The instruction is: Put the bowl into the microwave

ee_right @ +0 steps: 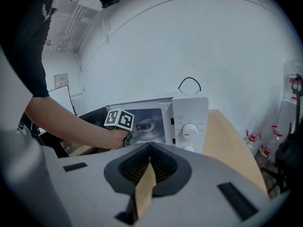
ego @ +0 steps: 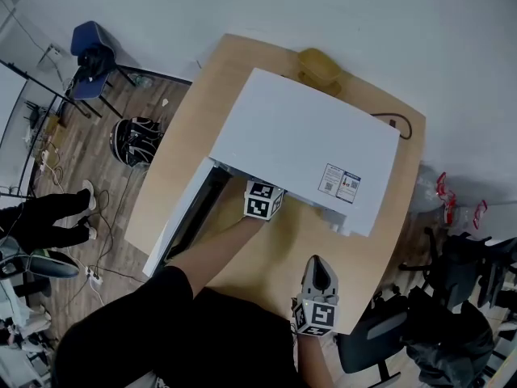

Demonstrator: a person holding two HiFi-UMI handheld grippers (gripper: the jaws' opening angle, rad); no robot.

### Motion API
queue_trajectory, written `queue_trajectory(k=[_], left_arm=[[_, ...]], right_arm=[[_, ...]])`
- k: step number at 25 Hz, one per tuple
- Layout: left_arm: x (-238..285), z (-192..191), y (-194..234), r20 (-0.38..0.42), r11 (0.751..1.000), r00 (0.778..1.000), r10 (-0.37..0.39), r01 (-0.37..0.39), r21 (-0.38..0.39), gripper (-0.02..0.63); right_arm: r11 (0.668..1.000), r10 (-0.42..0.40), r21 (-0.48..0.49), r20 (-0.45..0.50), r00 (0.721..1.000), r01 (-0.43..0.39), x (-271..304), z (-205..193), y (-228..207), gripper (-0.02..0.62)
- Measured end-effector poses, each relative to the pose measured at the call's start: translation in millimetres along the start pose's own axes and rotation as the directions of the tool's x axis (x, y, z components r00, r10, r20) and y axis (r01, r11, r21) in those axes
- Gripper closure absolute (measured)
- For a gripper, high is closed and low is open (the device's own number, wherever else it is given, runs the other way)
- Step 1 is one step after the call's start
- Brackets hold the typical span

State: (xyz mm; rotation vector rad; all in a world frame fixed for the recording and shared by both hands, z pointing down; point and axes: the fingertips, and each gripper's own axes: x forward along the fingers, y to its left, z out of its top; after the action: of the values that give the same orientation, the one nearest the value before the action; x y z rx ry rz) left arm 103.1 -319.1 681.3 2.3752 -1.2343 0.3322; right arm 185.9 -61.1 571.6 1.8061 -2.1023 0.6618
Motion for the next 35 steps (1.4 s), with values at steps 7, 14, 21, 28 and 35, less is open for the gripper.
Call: queue_trajectory(k=[7,14,21,28,35], left_arm=[[-2.7,-2.4,-0.1,-0.005,1.0,1.0,0.001,-0.001,-0.01,0.259],[-30.4,-9.2,-5.8,-0.01,1.0,1.0,-0.022,0.022,-0.007,0.259],[-95.0,-15.4,-12.3,-0.004,0.997,0.997,-0.071,0.071,0.006,0.259],[-185.4,-3.4,-39.4,0.084,0.991,0.989,-0.123,0.127,-0.049,0.259],[-285.8,-3.8,-65.2,0.099,0.974,0.977,-0.186,0.197,-0.11,0.259]], right_arm=[[1.0,-0.006,-0.005,0.007,1.0,0.006,-4.8,3.4,4.7,0.535],[0.999,-0.03,-0.021,0.035,0.999,0.031,-18.2,7.7,10.2,0.535],[0.998,-0.039,-0.042,0.082,0.996,0.042,-39.3,10.8,37.4,0.535],[0.993,-0.107,-0.027,0.144,0.984,0.112,-72.8,6.3,56.9,0.534],[0.986,-0.156,-0.041,0.144,0.977,0.164,-118.6,-8.4,93.0,0.535]])
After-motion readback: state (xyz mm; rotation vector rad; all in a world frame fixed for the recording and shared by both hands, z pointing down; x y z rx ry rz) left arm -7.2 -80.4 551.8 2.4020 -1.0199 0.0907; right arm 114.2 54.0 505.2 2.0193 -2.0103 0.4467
